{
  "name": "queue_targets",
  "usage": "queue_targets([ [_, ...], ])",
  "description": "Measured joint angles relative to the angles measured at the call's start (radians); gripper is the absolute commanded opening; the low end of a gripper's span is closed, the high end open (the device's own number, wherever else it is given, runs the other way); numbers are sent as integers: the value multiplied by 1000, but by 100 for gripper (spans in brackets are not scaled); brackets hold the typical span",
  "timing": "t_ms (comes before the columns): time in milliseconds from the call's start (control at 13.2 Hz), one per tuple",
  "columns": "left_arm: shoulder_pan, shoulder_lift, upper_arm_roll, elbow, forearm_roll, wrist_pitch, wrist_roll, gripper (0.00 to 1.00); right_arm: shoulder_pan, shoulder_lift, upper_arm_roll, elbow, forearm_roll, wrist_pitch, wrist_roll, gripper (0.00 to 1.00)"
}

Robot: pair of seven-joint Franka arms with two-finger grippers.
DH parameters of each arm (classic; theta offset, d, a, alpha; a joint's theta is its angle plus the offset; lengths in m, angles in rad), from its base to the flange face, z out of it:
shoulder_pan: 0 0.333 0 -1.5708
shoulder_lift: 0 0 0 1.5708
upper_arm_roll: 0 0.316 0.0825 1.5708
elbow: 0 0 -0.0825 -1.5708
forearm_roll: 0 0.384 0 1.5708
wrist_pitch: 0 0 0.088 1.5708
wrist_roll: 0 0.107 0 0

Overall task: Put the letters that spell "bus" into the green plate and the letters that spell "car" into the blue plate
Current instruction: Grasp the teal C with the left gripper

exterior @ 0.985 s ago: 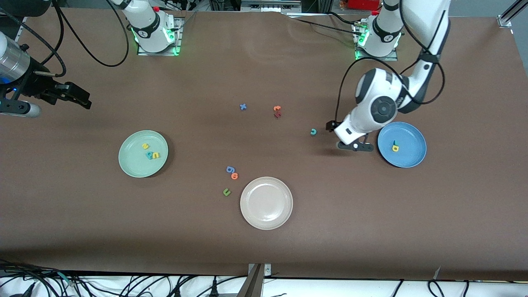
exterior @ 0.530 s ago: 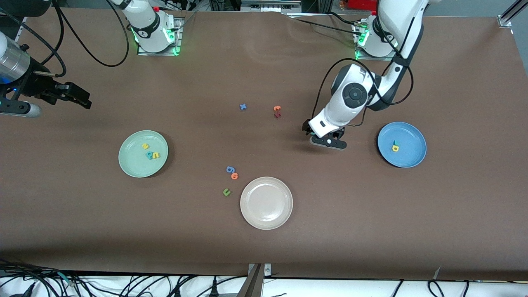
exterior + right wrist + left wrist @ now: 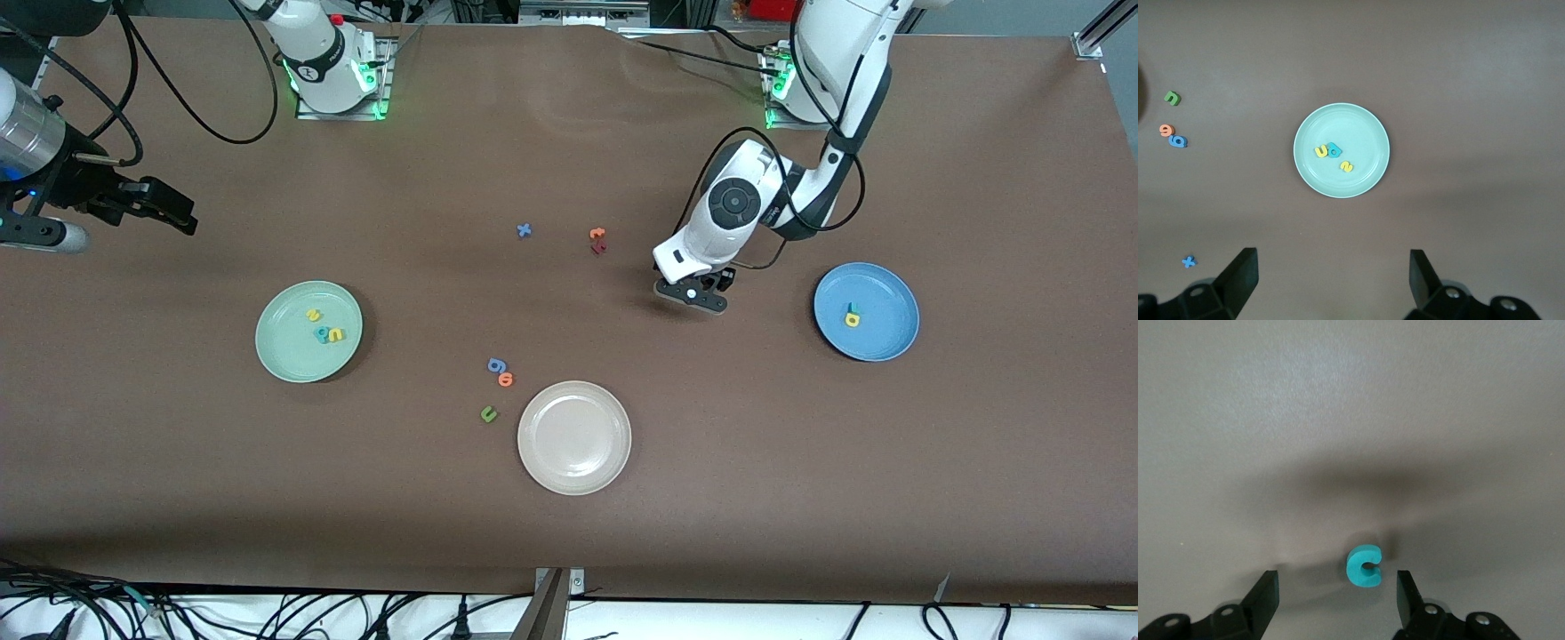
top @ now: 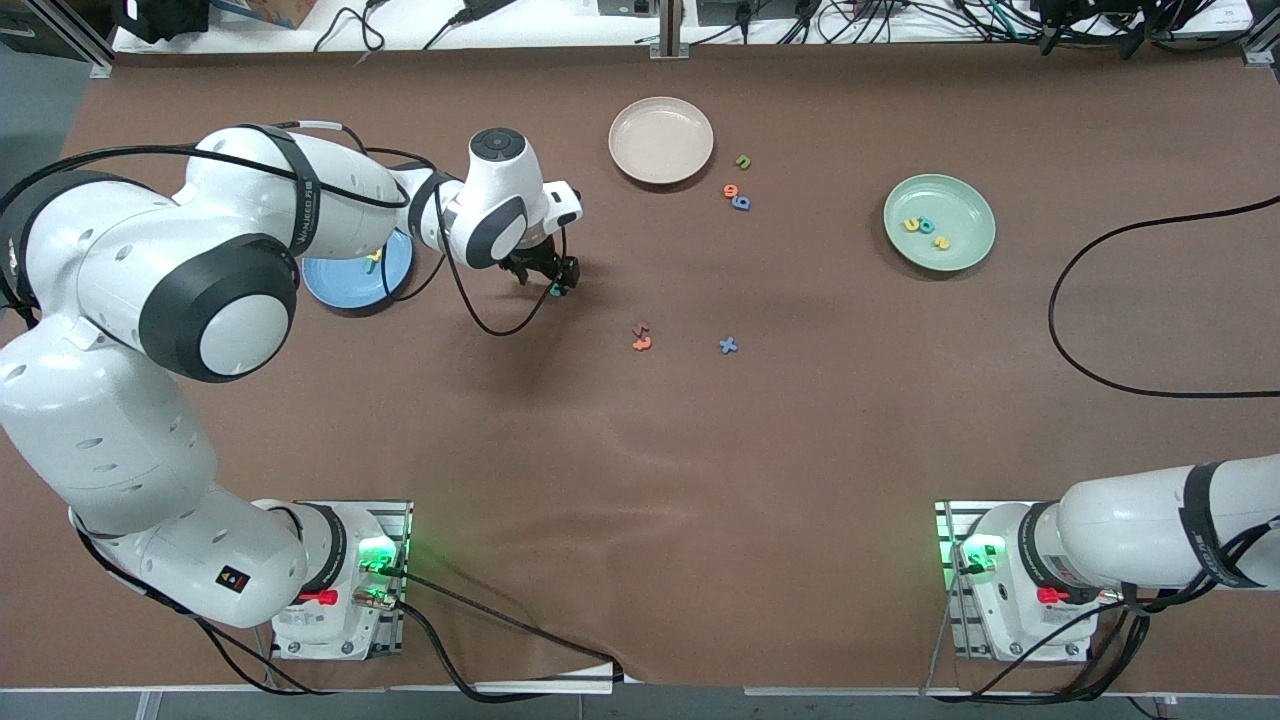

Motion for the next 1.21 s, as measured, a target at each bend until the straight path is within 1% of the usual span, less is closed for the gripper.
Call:
queue_targets([
  [152, 0, 8, 0, 0, 33, 14, 0, 71, 0, 0, 0, 0, 0, 0, 0, 100],
  [227, 0, 11, 0, 0, 58, 23, 0, 67, 0, 0, 0, 0, 0, 0, 0, 100],
  [455, 0, 15, 0, 0, 143, 38, 0, 68, 0, 0, 0, 0, 0, -1, 0, 100],
  [606, 0, 16, 0, 0, 175, 42, 0, 66, 0, 0, 0, 0, 0, -2, 0, 100],
  [758, 0, 19, 0, 0, 179, 50, 0, 50, 0, 0, 0, 0, 0, -3, 0, 100],
  [833, 0, 21, 0, 0, 179, 54, 0, 46, 0, 0, 0, 0, 0, -3, 0, 100],
  [985, -1, 20, -5, 2, 179, 58, 0, 28, 0, 0, 0, 0, 0, -3, 0, 100],
  [1212, -1, 17, -9, 3, 179, 59, 0, 7, 0, 0, 0, 0, 0, -5, 0, 100],
])
